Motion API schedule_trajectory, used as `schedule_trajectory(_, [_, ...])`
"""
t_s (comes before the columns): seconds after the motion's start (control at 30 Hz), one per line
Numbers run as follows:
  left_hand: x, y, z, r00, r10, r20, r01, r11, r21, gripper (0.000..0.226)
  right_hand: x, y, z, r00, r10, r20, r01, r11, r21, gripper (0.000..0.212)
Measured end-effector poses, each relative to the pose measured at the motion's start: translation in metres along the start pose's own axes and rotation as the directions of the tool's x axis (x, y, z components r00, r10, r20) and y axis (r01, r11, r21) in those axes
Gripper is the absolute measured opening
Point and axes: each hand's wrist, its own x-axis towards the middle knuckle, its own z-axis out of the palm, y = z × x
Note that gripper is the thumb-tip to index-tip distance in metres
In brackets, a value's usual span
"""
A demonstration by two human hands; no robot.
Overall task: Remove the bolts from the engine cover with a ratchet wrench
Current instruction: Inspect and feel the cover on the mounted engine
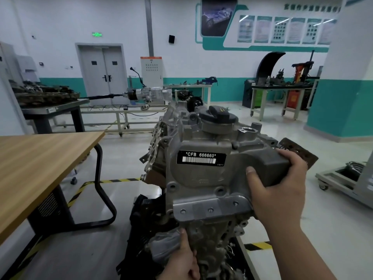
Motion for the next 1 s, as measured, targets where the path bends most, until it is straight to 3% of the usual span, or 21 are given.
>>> schedule_trajectory(0.1, [-0.005,-0.012,-0.012,0.975,-0.196,0.106,0.186,0.977,0.101,0.078,0.003,-0.002,-0.005,0.998,-0.03,0.062,0.031,0.999,-0.01,0.063])
schedule_trajectory(0.2, [-0.008,-0.015,-0.015,0.97,-0.196,0.145,0.178,0.976,0.129,0.067,0.004,0.004,-0.019,0.972,-0.035,0.231,0.015,0.996,0.09,0.058])
schedule_trajectory(0.23, [-0.009,-0.015,-0.015,0.971,-0.19,0.145,0.172,0.977,0.129,0.067,0.0,0.009,-0.026,0.974,-0.036,0.222,0.004,0.99,0.143,0.053])
schedule_trajectory(0.3, [-0.011,-0.015,-0.015,0.971,-0.181,0.155,0.165,0.98,0.113,0.067,-0.01,0.029,-0.038,0.999,0.05,0.002,-0.049,0.977,0.208,0.037])
schedule_trajectory(0.33, [-0.012,-0.015,-0.014,0.971,-0.176,0.161,0.159,0.981,0.115,0.067,-0.015,0.041,-0.043,0.972,0.185,-0.142,-0.151,0.964,0.219,0.025])
schedule_trajectory(0.37, [-0.012,-0.016,-0.014,0.971,-0.173,0.162,0.154,0.981,0.119,0.067,-0.02,0.051,-0.046,0.912,0.361,-0.193,-0.315,0.921,0.229,0.015])
schedule_trajectory(0.4, [-0.014,-0.017,-0.014,0.972,-0.168,0.165,0.149,0.981,0.123,0.068,-0.024,0.061,-0.047,0.841,0.529,-0.116,-0.504,0.842,0.191,0.012])
schedule_trajectory(0.43, [-0.015,-0.017,-0.014,0.973,-0.158,0.167,0.138,0.983,0.123,0.068,-0.028,0.069,-0.045,0.777,0.625,0.074,-0.628,0.778,0.015,0.016])
schedule_trajectory(0.47, [-0.016,-0.017,-0.013,0.975,-0.147,0.166,0.128,0.984,0.121,0.069,-0.036,0.077,-0.042,0.693,0.647,0.317,-0.591,0.762,-0.265,0.021])
schedule_trajectory(0.5, [-0.017,-0.017,-0.013,0.976,-0.141,0.165,0.123,0.986,0.117,0.07,-0.046,0.08,-0.035,0.552,0.647,0.526,-0.415,0.76,-0.5,0.024])
schedule_trajectory(0.53, [-0.016,-0.016,-0.013,0.976,-0.14,0.165,0.122,0.986,0.111,0.071,-0.061,0.079,-0.027,0.404,0.636,0.658,-0.191,0.762,-0.619,0.023])
schedule_trajectory(0.57, [-0.015,-0.016,-0.013,0.976,-0.14,0.169,0.123,0.986,0.109,0.073,-0.08,0.075,-0.017,0.305,0.603,0.737,-0.009,0.776,-0.631,0.021])
schedule_trajectory(0.6, [-0.013,-0.017,-0.014,0.974,-0.14,0.181,0.121,0.986,0.11,0.074,-0.099,0.072,-0.006,0.267,0.563,0.782,0.06,0.8,-0.597,0.023])
schedule_trajectory(0.77, [-0.011,-0.018,-0.018,0.936,-0.11,0.333,0.088,0.993,0.079,0.07,-0.15,0.049,0.036,0.453,0.408,0.793,0.026,0.883,-0.469,0.028])
schedule_trajectory(1.0, [-0.013,-0.019,-0.018,0.927,-0.056,0.372,0.02,0.995,0.1,0.066,-0.144,0.049,0.048,0.377,0.347,0.859,0.199,0.875,-0.442,0.029])
